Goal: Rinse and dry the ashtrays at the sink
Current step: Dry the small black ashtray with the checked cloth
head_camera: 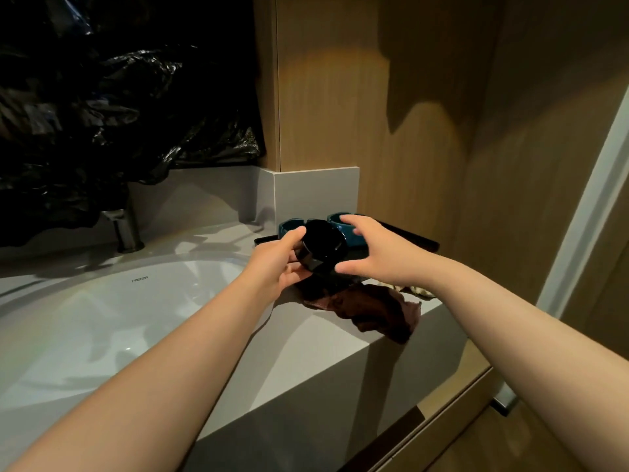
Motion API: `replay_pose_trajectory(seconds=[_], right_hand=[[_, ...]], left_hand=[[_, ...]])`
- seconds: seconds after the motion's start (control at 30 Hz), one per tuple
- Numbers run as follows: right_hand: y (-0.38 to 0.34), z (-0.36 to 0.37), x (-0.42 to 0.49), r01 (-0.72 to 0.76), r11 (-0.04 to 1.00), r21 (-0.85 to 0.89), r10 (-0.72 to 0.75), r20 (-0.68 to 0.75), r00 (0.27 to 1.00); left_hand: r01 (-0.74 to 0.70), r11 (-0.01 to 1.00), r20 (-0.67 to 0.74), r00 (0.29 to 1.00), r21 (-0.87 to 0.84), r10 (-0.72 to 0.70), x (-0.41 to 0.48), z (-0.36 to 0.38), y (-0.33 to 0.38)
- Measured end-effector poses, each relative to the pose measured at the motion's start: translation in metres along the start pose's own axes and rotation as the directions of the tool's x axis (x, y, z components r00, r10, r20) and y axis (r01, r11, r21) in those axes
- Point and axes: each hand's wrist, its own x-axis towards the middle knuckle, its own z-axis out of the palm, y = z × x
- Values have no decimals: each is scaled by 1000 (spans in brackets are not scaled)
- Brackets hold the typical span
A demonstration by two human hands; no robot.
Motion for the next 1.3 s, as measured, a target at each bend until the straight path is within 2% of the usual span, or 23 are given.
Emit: replay_pose_trajectory(seconds=[0.07, 0.23, 0.37, 0.47, 0.5, 0.53, 0.57, 0.63, 0.67, 0.73, 0.87, 0.97, 1.3], right_hand=[[-10, 5, 8, 32, 999, 6, -32, 1, 1000], [-15, 15, 22, 109, 985, -132, -118, -63, 991], [-15, 18, 33, 129, 985, -115, -136, -57, 989], [-14, 11, 46, 95, 986, -134, -107, -92, 990], [-13, 5, 51, 63, 988, -138, -80, -123, 989], [-9, -2, 57, 25, 990, -136, -47, -159, 986], [-3, -9, 62, -24, 992, -127, 0, -186, 983], [11, -16, 72, -143, 984, -104, 122, -188, 974], [19, -16, 76, -209, 973, -94, 192, -159, 968], [33, -6, 81, -319, 942, -105, 313, -72, 947], [51, 16, 88, -385, 913, -139, 385, -24, 923], [60, 27, 94, -398, 909, -125, 399, -22, 917], [73, 50, 101, -338, 939, -60, 322, -185, 928]], left_hand=[[-7, 999, 29, 1000, 42, 6, 0, -1, 0], [22, 999, 74, 997, 24, -23, 3, -7, -4], [25, 998, 78, 997, -49, -21, 5, -7, -6], [-24, 996, 54, 998, -82, 28, 11, -6, -5], [-73, 997, 13, 997, -24, 73, 15, -8, -6], [-142, 982, -42, 988, 120, 148, 19, -11, -9], [-209, 924, -82, 966, 321, 247, 22, -17, -13], [-242, 687, -60, 921, 685, 385, 26, -28, -21], [-219, 579, -35, 918, 786, 394, 27, -33, -24], [-193, 462, -2, 921, 865, 389, 27, -36, -27], [-197, 377, 44, 925, 905, 376, 28, -34, -30], [-198, 357, 51, 923, 913, 380, 29, -35, -33], [-194, 293, 65, 915, 936, 398, 31, -34, -34]])
